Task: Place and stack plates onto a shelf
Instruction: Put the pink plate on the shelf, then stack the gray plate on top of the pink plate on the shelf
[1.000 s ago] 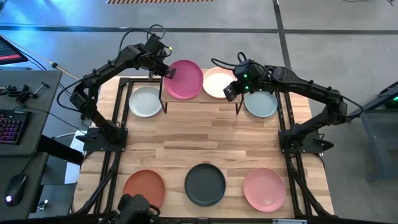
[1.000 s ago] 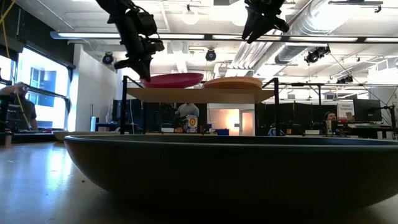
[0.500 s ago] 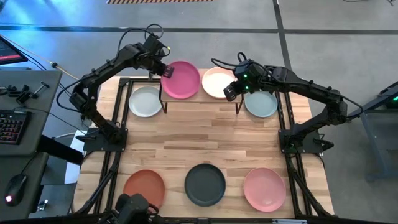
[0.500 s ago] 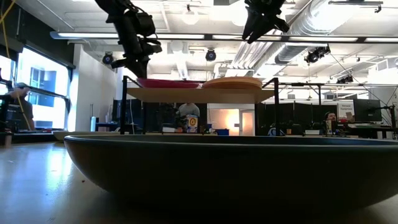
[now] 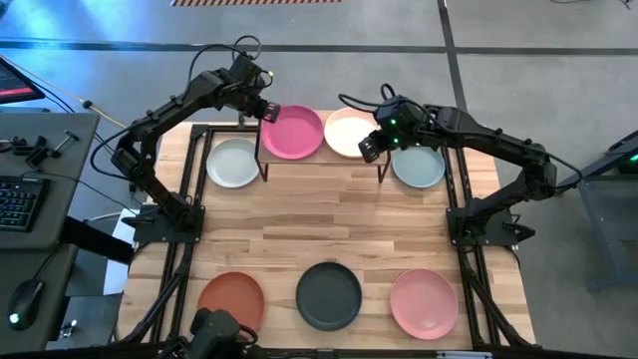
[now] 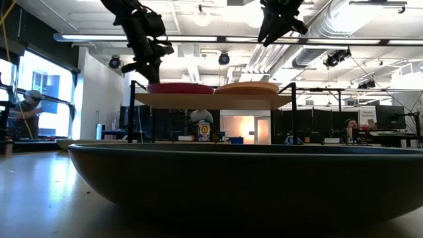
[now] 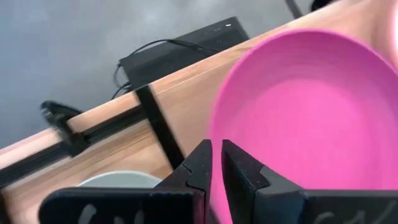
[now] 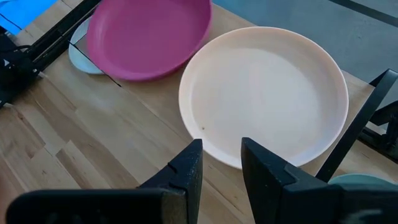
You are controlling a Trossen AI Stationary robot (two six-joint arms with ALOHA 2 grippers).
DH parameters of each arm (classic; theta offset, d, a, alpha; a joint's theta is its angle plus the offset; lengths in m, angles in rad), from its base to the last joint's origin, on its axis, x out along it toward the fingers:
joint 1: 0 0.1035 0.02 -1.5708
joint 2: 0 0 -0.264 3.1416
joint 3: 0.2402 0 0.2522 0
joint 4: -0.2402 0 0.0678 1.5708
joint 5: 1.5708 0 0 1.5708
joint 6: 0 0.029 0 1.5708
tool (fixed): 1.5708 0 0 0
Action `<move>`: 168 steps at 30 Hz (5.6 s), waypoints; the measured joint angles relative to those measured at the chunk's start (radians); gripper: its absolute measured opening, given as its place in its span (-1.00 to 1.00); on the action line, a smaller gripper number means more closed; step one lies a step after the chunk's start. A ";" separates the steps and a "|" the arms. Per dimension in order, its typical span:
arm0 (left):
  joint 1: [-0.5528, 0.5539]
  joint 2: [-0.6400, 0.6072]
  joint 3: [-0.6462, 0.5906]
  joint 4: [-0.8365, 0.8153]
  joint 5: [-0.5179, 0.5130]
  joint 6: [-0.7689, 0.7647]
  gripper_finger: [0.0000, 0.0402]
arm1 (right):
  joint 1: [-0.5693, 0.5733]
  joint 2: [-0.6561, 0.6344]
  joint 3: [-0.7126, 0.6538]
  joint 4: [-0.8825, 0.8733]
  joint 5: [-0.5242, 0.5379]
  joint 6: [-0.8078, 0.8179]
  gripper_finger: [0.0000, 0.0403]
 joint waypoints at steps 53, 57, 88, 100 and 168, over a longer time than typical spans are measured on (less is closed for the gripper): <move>-0.005 -0.509 -0.721 -0.191 -0.018 0.174 -0.74 | 0.001 0.000 0.000 0.000 -0.012 0.000 -0.55; -0.006 -0.508 -0.754 -0.157 -0.019 0.206 -0.73 | 0.001 0.000 0.000 0.000 -0.012 0.000 -0.55; -0.186 -0.259 -0.753 -0.026 -0.044 0.235 -0.48 | 0.001 0.000 0.000 -0.002 -0.016 0.003 -0.55; -0.189 -0.186 -0.748 0.017 -0.067 0.261 -0.48 | 0.001 0.000 0.000 -0.022 -0.015 0.001 -0.55; 0.201 -0.181 -0.754 -0.060 -0.182 -0.719 -0.48 | -0.059 0.000 0.000 -0.014 -0.046 -0.444 -0.55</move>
